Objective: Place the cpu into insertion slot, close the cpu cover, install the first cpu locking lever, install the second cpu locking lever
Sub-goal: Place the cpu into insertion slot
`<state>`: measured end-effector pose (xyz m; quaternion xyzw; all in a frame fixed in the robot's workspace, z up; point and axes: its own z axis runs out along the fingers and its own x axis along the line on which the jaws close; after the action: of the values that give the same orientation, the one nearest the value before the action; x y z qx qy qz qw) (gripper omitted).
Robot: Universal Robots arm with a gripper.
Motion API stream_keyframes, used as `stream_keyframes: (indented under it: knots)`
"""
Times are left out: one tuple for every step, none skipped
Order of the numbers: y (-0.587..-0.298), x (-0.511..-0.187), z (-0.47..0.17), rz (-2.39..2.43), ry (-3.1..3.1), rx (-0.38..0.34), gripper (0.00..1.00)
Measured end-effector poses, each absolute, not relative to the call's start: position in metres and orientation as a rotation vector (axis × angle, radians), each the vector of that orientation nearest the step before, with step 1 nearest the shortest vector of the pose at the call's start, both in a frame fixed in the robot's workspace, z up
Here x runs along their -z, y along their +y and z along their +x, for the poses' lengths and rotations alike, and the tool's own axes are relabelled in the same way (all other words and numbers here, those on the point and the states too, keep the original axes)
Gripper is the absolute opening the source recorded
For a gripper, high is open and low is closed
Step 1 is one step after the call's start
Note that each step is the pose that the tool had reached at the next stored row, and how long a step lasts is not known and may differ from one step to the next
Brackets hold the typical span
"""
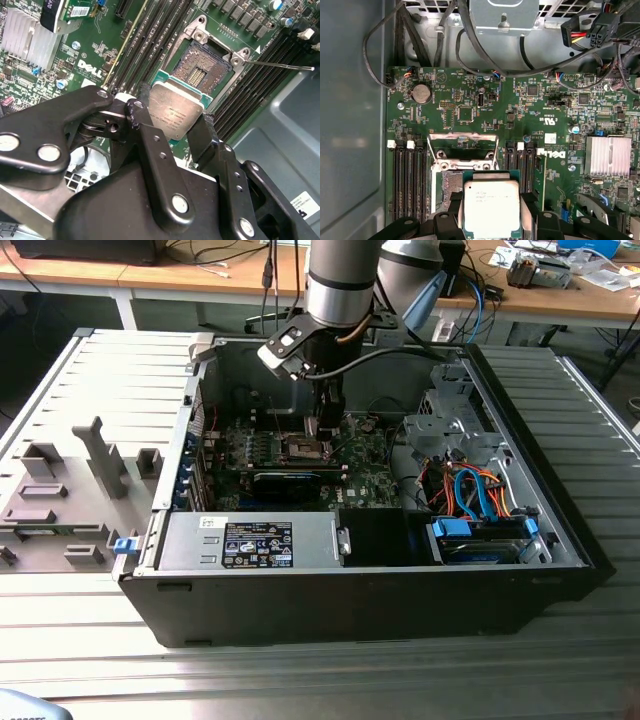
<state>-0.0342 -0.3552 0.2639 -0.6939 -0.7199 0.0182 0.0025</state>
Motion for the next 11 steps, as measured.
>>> stream_keyframes:
  knots:
    - [-0.3551, -0.2637, -0.0342, -2.178, -2.259, -0.06, 0.54]
    - [-0.3551, -0.2635, -0.0342, -2.178, -2.259, -0.06, 0.54]
    - [-0.3552, -0.2633, -0.0342, -2.178, -2.259, -0.06, 0.54]
    - [-0.3552, -0.2631, -0.0342, -2.178, -2.259, -0.06, 0.54]
    - [-0.3552, -0.2629, -0.0342, -2.178, -2.259, -0.06, 0.54]
    - [-0.3552, -0.2626, -0.0342, -2.178, -2.259, -0.06, 0.54]
    - [-0.3552, -0.2624, -0.0342, -2.178, -2.259, -0.06, 0.54]
    - [-0.3552, -0.2622, -0.0342, -2.178, -2.259, -0.06, 0.54]
    - [-0.3552, -0.2618, -0.0342, -2.178, -2.259, -0.06, 0.54]
    - [-0.3552, -0.2615, -0.0342, -2.178, -2.259, -0.061, 0.54]
    - [-0.3552, -0.2612, -0.0342, -2.178, -2.259, -0.06, 0.54]
